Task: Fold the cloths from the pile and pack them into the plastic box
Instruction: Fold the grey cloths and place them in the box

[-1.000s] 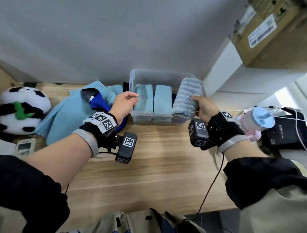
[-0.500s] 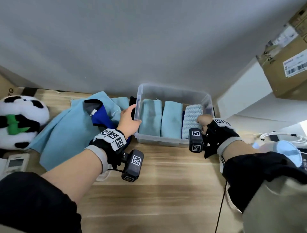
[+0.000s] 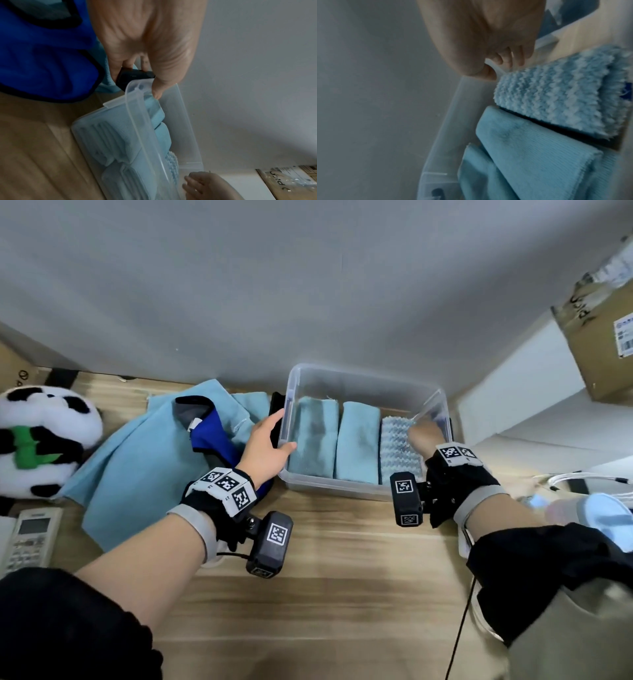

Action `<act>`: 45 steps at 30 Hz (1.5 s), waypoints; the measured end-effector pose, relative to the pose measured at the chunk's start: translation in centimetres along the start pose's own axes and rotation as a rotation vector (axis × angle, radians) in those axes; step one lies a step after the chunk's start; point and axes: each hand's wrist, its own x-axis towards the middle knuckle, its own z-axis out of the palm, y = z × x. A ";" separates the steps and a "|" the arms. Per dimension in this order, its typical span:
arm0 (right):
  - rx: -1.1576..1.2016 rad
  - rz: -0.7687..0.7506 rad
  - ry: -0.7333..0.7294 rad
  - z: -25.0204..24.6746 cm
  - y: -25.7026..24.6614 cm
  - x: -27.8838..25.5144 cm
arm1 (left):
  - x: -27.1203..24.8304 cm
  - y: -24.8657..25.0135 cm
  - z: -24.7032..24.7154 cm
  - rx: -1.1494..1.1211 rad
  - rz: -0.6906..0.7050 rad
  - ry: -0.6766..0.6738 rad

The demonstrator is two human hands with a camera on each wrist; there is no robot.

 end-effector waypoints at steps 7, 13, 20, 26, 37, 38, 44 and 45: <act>0.679 -0.213 -0.040 -0.9 -0.1 -5.3 | -1.6 -0.7 -1.0 -0.091 0.013 0.089; 0.635 -0.346 -0.429 2.1 -0.4 -12.8 | -3.7 -5.8 -5.0 0.126 0.008 0.348; 0.365 -0.331 -0.704 9.3 -0.6 -16.0 | -6.5 -9.5 -8.5 0.298 -0.146 0.264; 0.279 -0.204 -0.676 14.0 -1.4 -16.3 | -6.4 -9.9 -8.3 0.245 -0.182 0.177; 0.268 -0.147 -0.649 15.7 -1.2 -17.0 | -4.2 -9.5 -8.9 0.555 -0.285 0.203; 0.268 -0.139 -0.642 15.6 -1.0 -17.0 | -4.1 -9.7 -9.1 0.546 -0.279 0.197; 0.282 -0.129 -0.611 15.0 -0.6 -17.4 | -4.7 -8.4 -9.3 0.225 -0.220 0.265; 0.289 -0.139 -0.599 14.8 -0.8 -17.7 | -4.9 -7.7 -9.2 0.129 -0.192 0.265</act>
